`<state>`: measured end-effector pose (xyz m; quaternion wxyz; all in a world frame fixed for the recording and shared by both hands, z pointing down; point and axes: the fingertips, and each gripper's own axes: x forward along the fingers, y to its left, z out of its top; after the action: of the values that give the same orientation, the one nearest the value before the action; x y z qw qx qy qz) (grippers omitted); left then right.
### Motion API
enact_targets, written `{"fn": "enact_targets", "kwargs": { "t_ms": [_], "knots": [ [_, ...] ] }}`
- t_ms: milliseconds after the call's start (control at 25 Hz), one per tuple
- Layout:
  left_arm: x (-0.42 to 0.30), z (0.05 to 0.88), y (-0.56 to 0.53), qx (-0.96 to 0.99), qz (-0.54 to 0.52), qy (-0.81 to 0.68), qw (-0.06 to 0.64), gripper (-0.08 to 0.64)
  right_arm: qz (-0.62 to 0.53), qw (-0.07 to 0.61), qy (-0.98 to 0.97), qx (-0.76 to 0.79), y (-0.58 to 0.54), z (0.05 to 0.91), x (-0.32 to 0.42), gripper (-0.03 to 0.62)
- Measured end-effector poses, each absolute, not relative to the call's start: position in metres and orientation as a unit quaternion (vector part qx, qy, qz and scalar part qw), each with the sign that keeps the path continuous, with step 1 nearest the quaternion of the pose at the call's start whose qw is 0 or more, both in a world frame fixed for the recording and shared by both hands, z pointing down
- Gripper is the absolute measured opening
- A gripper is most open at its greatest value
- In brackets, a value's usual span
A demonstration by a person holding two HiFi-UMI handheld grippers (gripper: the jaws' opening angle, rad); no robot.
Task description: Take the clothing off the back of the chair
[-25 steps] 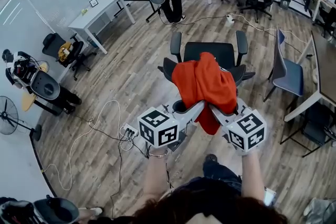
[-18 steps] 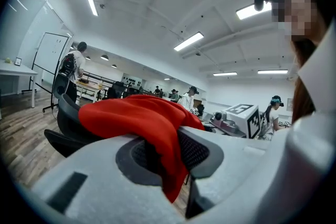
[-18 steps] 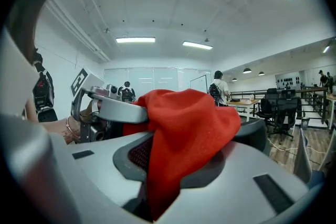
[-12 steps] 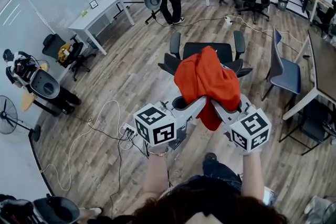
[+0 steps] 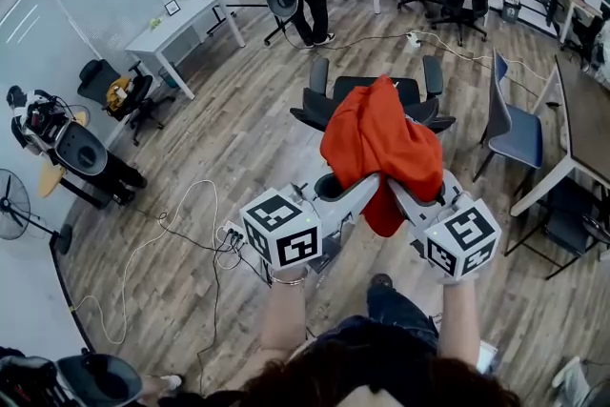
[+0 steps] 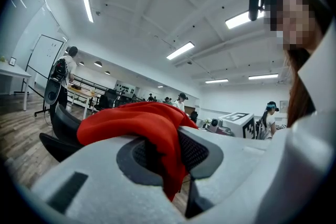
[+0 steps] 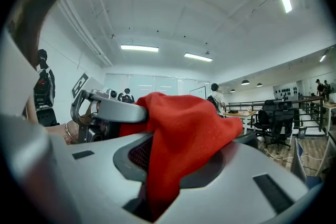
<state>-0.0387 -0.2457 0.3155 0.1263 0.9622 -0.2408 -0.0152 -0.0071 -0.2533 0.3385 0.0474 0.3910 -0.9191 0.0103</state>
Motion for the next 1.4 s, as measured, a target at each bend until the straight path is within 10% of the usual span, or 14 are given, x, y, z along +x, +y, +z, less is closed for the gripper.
{"fn": "enact_targets", "kwargs": {
  "t_ms": [1400],
  "knots": [
    [-0.070, 0.279, -0.120, 0.965, -0.057, -0.244, 0.080, 0.078, -0.022, 0.015, -0.913, 0.407, -0.130, 0.304, -0.038, 0.100]
  ]
}}
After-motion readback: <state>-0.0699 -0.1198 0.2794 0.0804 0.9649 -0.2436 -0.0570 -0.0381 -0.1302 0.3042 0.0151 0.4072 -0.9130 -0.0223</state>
